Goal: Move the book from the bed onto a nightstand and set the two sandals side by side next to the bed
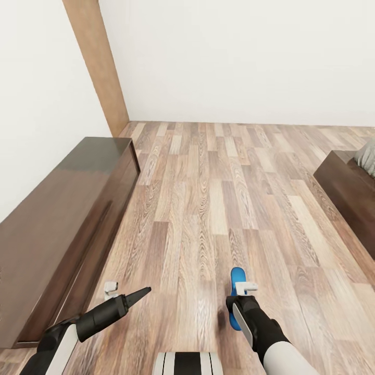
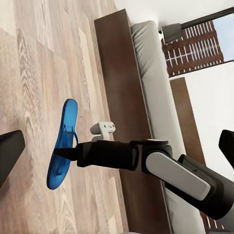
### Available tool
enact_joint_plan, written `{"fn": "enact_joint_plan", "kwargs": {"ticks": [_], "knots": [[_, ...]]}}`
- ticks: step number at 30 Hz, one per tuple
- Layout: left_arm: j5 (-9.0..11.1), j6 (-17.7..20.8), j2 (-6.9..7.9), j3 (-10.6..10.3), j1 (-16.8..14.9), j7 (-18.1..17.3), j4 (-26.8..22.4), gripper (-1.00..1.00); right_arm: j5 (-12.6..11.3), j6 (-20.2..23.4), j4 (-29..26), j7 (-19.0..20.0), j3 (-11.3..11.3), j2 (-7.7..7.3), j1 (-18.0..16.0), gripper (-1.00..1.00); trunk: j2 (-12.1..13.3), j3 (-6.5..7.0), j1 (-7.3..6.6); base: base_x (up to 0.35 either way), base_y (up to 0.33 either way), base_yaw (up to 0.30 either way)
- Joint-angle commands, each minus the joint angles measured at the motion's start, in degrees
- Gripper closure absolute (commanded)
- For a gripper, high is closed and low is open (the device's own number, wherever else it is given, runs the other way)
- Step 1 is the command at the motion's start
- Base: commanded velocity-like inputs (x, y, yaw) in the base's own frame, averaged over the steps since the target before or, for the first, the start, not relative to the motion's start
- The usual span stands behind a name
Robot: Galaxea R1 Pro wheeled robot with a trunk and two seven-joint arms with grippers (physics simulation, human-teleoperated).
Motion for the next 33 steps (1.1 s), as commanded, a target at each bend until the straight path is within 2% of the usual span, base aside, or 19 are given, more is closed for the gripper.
{"fn": "enact_joint_plan", "kwargs": {"ticks": [1, 6, 19, 33], "knots": [[0.3, 0.5, 0.01, 0.0, 0.0, -0.1, 0.0, -1.0, 0.0, 0.4, -0.1, -0.3, 0.2, -0.02, 0.0, 1.0, 0.0, -0.04, -0.01, 0.0, 0.0, 0.0], [0.3, 0.5, 0.01, 0.0, 0.0, 0.0, 0.0, -1.0, 0.0, 0.4, -0.1, -0.3, 0.2, -0.02, 0.0, 1.0, 0.0, -0.01, -0.01, 0.0, 0.0, -0.043], [0.3, 0.5, 0.01, 0.0, 0.0, 0.0, 0.0, -1.0, -0.1, 0.4, -0.1, -0.3, 0.2, -0.02, 0.0, 1.0, 0.0, 0.33, -0.01, 0.0, 0.0, -0.224], [0.2, 0.4, 0.01, 0.0, 0.0, 0.0, 0.0, -1.0, 0.0, 0.4, -0.1, -0.3, 0.2, -0.02, 0.0, 1.0, 0.2, 3.45, -0.37, 0.0, 0.0, -0.007]]}}
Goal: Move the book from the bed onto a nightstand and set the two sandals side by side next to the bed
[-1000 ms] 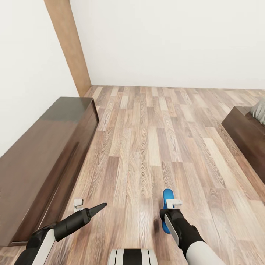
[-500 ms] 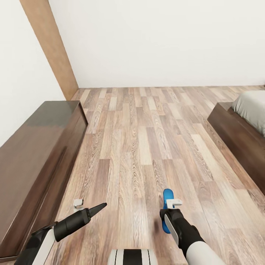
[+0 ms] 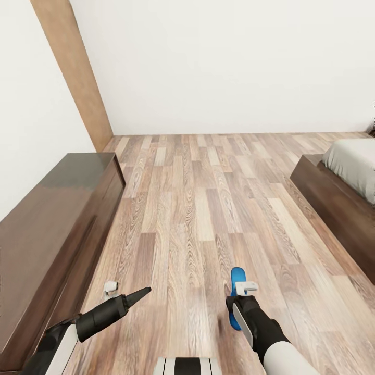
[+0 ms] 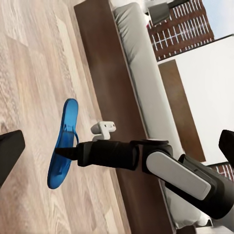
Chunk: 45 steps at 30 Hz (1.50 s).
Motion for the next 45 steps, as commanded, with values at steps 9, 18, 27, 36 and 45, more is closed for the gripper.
{"fn": "enact_joint_plan", "kwargs": {"ticks": [9, 18, 27, 36, 45], "knots": [[0.2, 0.3, 0.01, -0.2, 0.0, 3.4, -0.1, -1.0, -0.1, 0.2, -3.2, 0.1, -0.5, -2.62, 0.1, 1.0, 0.1, 1.96, -0.24, 0.0, 0.0, 0.0], [0.1, 0.1, -0.08, -0.1, 0.0, 5.2, -0.1, -1.0, -0.6, 0.2, -8.0, -0.1, -2.2, -9.72, 0.2, 1.0, 0.2, 3.95, -0.47, 0.0, 0.0, 0.0], [0.1, 0.1, -0.39, -0.1, 0.0, 5.2, -0.1, -1.0, -2.9, 0.2, -9.1, 18.0, -2.6, -11.6, 0.2, 1.0, 0.3, 5.95, -0.7, 0.0, 0.0, 0.0], [0.1, 0.1, -0.43, -0.1, 0.0, 5.2, 0.0, -1.0, -3.3, 0.3, -9.2, 43.2, -2.5, -11.19, 0.2, 1.0, 0.5, 7.94, -0.94, 0.0, 0.0, 0.0], [-0.5, -0.1, -1.46, -1.0, 0.0, 10.8, 0.2, -1.0, -14.6, 0.5, -9.2, 51.9, -2.4, -10.92, 0.2, 1.0, 0.6, 9.93, -1.17, 0.0, 0.0, 0.0]]}}
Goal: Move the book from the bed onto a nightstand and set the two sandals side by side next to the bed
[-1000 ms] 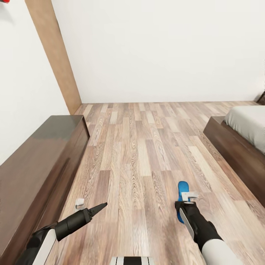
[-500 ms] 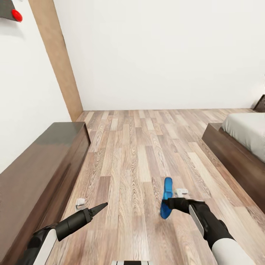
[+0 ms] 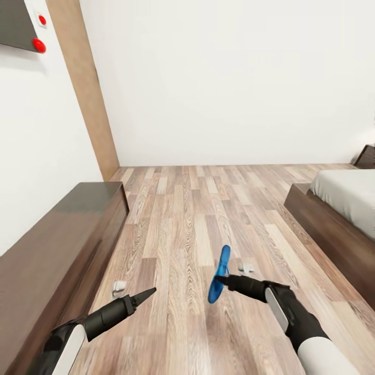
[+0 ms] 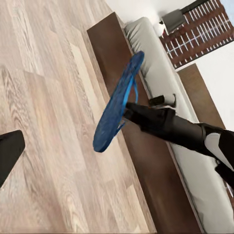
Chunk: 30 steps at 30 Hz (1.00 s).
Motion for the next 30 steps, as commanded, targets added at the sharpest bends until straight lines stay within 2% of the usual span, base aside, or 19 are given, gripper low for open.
{"fn": "enact_joint_plan", "kwargs": {"ticks": [1, 2, 5, 8, 11, 14, 15, 16, 17, 18, 23, 24, 26, 28, 30], "knots": [[0.3, 0.2, -0.07, -0.1, 0.0, 0.8, 0.0, -1.0, -2.6, 0.3, 0.0, 1.3, 0.0, -0.05, 0.0, 1.0, 0.0, 0.18, -0.03, 0.0, 0.0, 0.0], [0.3, -0.3, -0.13, -0.4, 0.0, 1.7, 0.1, -1.0, -5.0, 0.4, 0.1, 2.4, 0.1, -0.06, 0.0, 1.0, 0.0, 0.4, -0.06, 0.0, 0.0, 0.0], [0.3, -1.7, -0.14, -1.4, 0.0, 2.5, 1.7, -1.0, -7.3, 0.2, 0.3, 3.3, 0.1, -0.03, 0.0, 1.0, 0.1, 1.06, -0.13, 0.0, 0.0, 0.0], [0.3, -2.8, -0.04, -1.4, 0.0, 2.6, 3.2, -1.0, -7.8, 0.2, 0.5, 3.4, 0.1, -0.09, 0.0, 1.0, 0.1, 1.73, -0.21, 0.0, 0.0, 0.0], [0.2, -5.3, 0.41, -1.5, 0.0, 2.3, 6.8, -1.0, -8.0, 0.1, 0.8, 3.5, 0.1, -0.09, 0.1, 1.0, 0.1, 2.39, -0.29, 0.0, 0.0, 0.0], [0.2, -7.6, 2.25, -1.5, 0.1, 2.1, 11.4, -1.0, -7.9, 0.0, 2.9, 3.4, 0.2, -0.05, 0.2, 1.0, 1.3, 2.93, -0.95, 0.0, 0.0, 0.0], [0.2, -9.1, 2.84, -1.5, 0.2, 1.9, 14.2, -1.0, -7.9, 0.0, 4.3, 3.4, 0.2, -0.04, 0.2, 1.0, 1.7, 3.11, -1.17, 0.0, 0.0, 0.0], [0.2, -12.3, 3.43, -1.5, 0.2, 0.9, 17.7, -1.0, -7.9, 0.0, 6.6, 3.4, 0.2, -0.03, 0.2, 1.0, 2.1, 3.29, -1.39, 0.0, 0.0, 0.0], [0.2, -14.3, 3.68, -1.5, 0.2, -0.3, 19.2, -1.0, -8.0, 0.0, 8.3, 3.4, 0.2, -0.03, 0.2, 1.0, 2.5, 3.47, -1.61, 0.0, 0.0, 0.0], [0.0, -17.9, 4.09, -1.5, 0.2, -3.6, 21.8, -1.0, -8.0, -0.8, 12.9, 3.4, 0.2, 0.03, 0.2, 1.0, 2.5, 3.47, -1.61, 0.0, 0.0, 0.0], [-0.4, -18.6, 4.13, -1.7, 0.2, -4.2, 22.5, -1.0, -7.8, -3.9, 14.0, 3.2, 0.2, 0.13, 0.2, 1.0, 2.5, 3.47, -1.61, 0.0, 0.0, 0.0], [-0.9, -18.6, 4.11, -1.8, 0.2, -4.2, 22.6, -1.0, -7.8, -3.9, 14.0, 3.2, 0.2, 0.14, 0.2, 1.0, 2.5, 3.47, -1.61, 0.0, 0.0, 0.0], [-3.5, -18.6, 3.98, -1.9, 0.2, -4.3, 22.6, -1.0, -7.8, -4.1, 14.1, 3.2, 0.2, 0.1, 0.2, 1.0, 2.9, 3.65, -1.83, 0.0, 0.0, 0.0], [-4.6, -18.6, 3.79, -1.9, 0.2, -4.3, 22.6, -1.0, -7.8, -4.1, 14.1, 3.1, 0.2, 0.13, 0.2, 1.0, 3.7, 4.01, -2.27, 0.0, 0.0, 0.0], [-4.7, -18.6, 3.78, -1.9, 0.2, -4.3, 22.6, -1.0, -7.8, -4.2, 14.1, 3.1, 0.2, 0.15, 0.2, 1.0, 4.5, 4.37, -2.71, 0.0, 0.0, 0.0]]}}
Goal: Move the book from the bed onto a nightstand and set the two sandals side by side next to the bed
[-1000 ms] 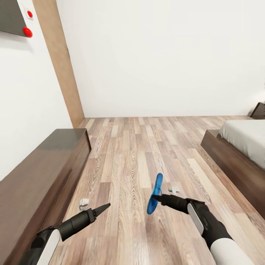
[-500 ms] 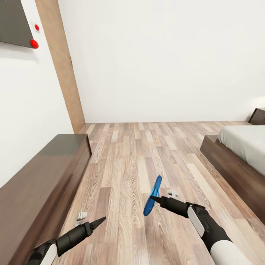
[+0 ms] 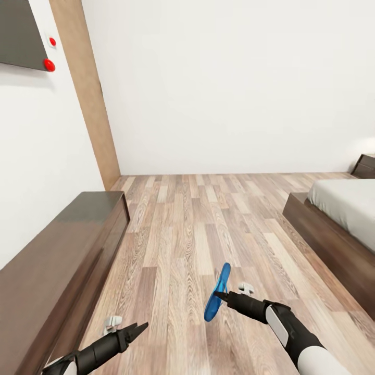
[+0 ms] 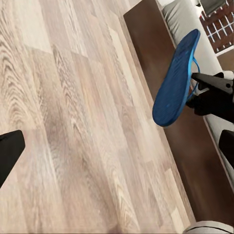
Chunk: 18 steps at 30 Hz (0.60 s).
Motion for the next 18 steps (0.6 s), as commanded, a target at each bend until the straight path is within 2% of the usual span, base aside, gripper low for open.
{"fn": "enact_joint_plan", "kwargs": {"ticks": [1, 3, 4, 5, 13, 16, 18], "knots": [[0.3, 0.6, 0.0, 0.0, 0.0, -0.1, 0.0, -1.0, -0.4, 0.4, 0.2, 0.0, 0.0, -0.01, 0.0, 1.0, 0.4, 0.13, -0.24, 0.0, 0.0, 0.0], [0.3, 0.6, -0.05, 0.0, 0.0, -0.1, 0.0, -1.0, -0.4, -0.4, 1.9, 0.0, 0.0, -0.05, 0.0, 1.0, 1.2, 0.49, -0.68, 0.0, 0.0, 0.0], [0.2, 0.6, -0.16, -0.1, 0.0, -0.1, 0.0, -1.0, -0.3, -4.5, 10.8, 0.0, 0.1, -0.12, 0.1, 1.0, 1.6, 0.67, -0.9, 0.0, 0.0, 0.0], [0.2, 0.6, -0.18, -0.7, 0.0, 0.0, 0.0, -1.0, -0.3, -7.1, 14.1, 0.2, 0.1, -0.18, 0.1, 1.0, 2.0, 0.85, -1.11, 0.0, 0.0, 0.0], [0.1, 0.4, -0.19, -1.4, 0.0, 0.1, 0.8, -1.0, -0.3, -17.3, 16.8, 0.4, 0.1, -0.55, 0.3, 1.0, 5.2, 2.29, -2.87, 0.0, 0.0, 0.0], [-0.1, 0.3, -0.13, -1.4, 0.0, 0.0, 1.1, -1.0, -0.3, -19.2, 21.6, 0.5, 0.1, -0.87, 0.3, 1.0, 6.4, 2.83, -3.53, 0.0, 0.0, 0.0], [-0.3, 0.3, -0.11, -1.4, 0.0, 0.1, 1.3, -1.0, -0.3, -19.9, 26.2, 0.5, 0.1, -1.83, 0.3, 1.0, 7.2, 3.19, -3.97, 0.0, 0.0, 0.0]]}}
